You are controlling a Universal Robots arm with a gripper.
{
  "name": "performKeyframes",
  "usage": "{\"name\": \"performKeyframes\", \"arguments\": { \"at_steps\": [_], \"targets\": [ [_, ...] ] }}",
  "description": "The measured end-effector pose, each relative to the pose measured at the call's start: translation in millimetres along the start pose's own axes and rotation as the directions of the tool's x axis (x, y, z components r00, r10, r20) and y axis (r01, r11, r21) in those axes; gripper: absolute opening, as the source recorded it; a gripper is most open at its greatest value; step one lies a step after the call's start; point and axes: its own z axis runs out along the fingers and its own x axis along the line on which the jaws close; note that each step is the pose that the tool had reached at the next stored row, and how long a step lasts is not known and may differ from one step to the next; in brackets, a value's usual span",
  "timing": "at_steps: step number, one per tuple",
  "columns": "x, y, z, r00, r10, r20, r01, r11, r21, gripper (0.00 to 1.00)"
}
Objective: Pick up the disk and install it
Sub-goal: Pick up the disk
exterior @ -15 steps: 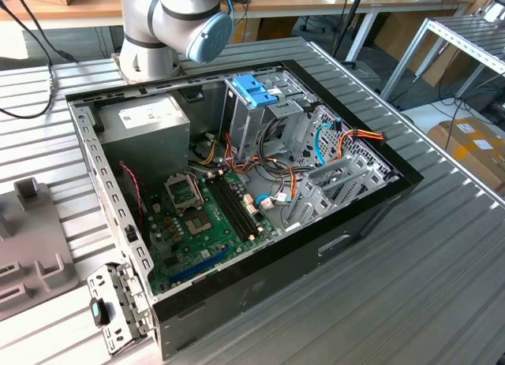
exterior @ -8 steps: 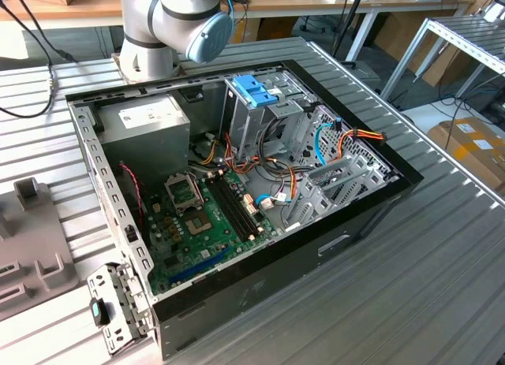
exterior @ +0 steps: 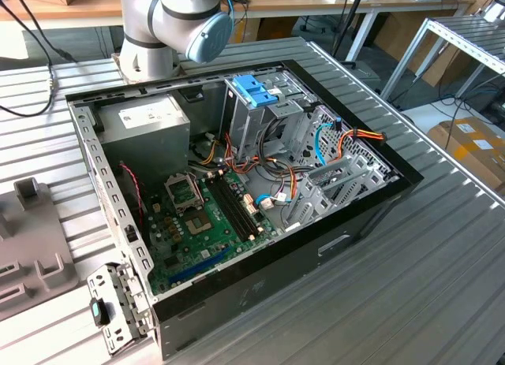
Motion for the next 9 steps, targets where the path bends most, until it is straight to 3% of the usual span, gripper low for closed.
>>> {"name": "performKeyframes", "arguments": {
  "at_steps": [5,9],
  "targets": [
    [-0.3,0.3,-7.0,1.0000,0.000,0.0001,0.000,1.0000,0.0002,0.37],
    [-0.4,0.5,-9.1,1.0000,0.000,0.0000,0.000,1.0000,0.0000,0.37]
  ]
}}
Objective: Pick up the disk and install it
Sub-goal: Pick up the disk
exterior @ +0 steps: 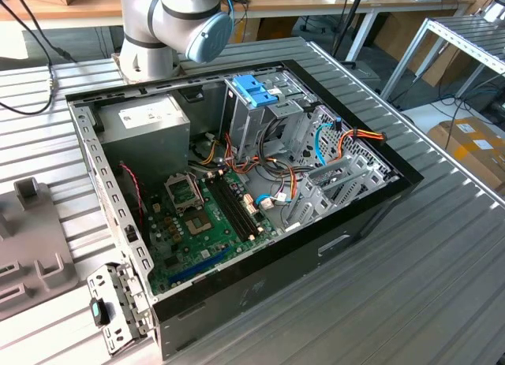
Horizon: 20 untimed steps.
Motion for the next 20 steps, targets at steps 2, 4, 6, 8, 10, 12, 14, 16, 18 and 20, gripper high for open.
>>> {"name": "performKeyframes", "arguments": {
  "at_steps": [2,4,6,8,10,12,14,16,18,20],
  "targets": [
    [-0.1,0.0,-1.2,1.0000,0.000,0.0004,0.000,1.0000,0.0001,0.37],
    [-0.1,0.1,-2.6,1.0000,0.000,0.0010,0.000,1.0000,0.0001,0.37],
    [-0.2,0.2,-4.0,1.0000,0.000,0.0018,0.000,1.0000,0.0002,0.37],
    [-0.2,0.2,-5.1,1.0000,0.000,0.0023,0.000,1.0000,0.0002,0.37],
    [-0.3,0.3,-6.1,1.0000,0.000,0.0026,0.000,1.0000,0.0002,0.37],
    [-0.3,0.3,-7.4,1.0000,0.000,0.0033,0.000,1.0000,0.0002,0.37],
    [-0.4,0.4,-8.6,1.0000,0.000,0.0047,0.000,1.0000,0.0002,0.37],
    [-0.4,0.4,-9.6,1.0000,0.000,0.0054,0.000,1.0000,0.0002,0.37],
    [-0.5,0.5,-10.8,1.0000,0.000,0.0061,0.000,1.0000,0.0003,0.37],
    [-0.5,0.6,-12.3,1.0000,0.000,0.0067,0.000,1.0000,0.0002,0.37]
  ]
}}
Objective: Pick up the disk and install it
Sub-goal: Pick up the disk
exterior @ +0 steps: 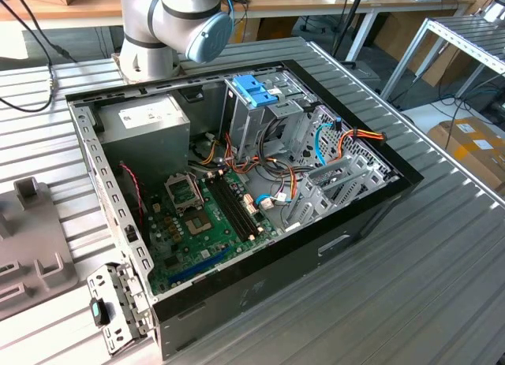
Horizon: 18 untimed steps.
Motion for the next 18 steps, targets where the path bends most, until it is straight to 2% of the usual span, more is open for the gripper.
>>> {"name": "performKeyframes", "arguments": {
  "at_steps": [10,18],
  "targets": [
    [-0.3,0.3,-5.5,1.0000,0.000,0.0030,0.000,1.0000,0.0001,0.37],
    [-0.5,0.5,-10.4,1.0000,0.000,0.0081,0.000,1.0000,0.0002,0.37]
  ]
}}
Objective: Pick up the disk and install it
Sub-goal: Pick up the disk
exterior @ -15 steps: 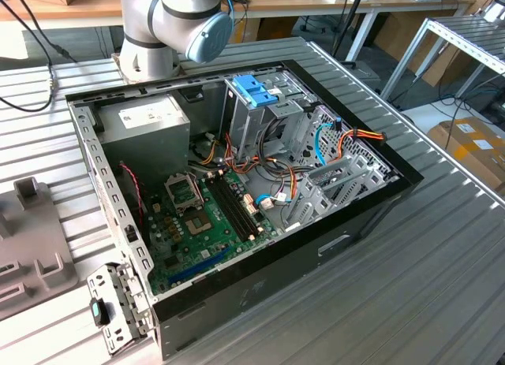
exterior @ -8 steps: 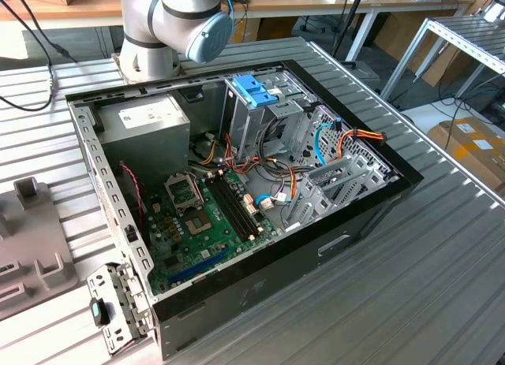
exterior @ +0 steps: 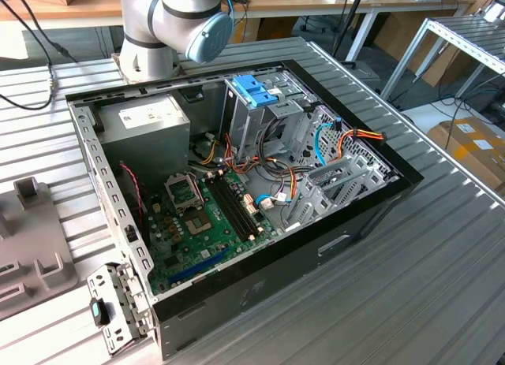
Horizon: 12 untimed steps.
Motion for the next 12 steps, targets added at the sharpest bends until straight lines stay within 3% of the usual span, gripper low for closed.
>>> {"name": "performKeyframes", "arguments": {
  "at_steps": [12],
  "targets": [
    [-0.5,0.4,-7.7,1.0000,0.000,0.0064,0.000,1.0000,0.0001,0.37]
  ]
}}
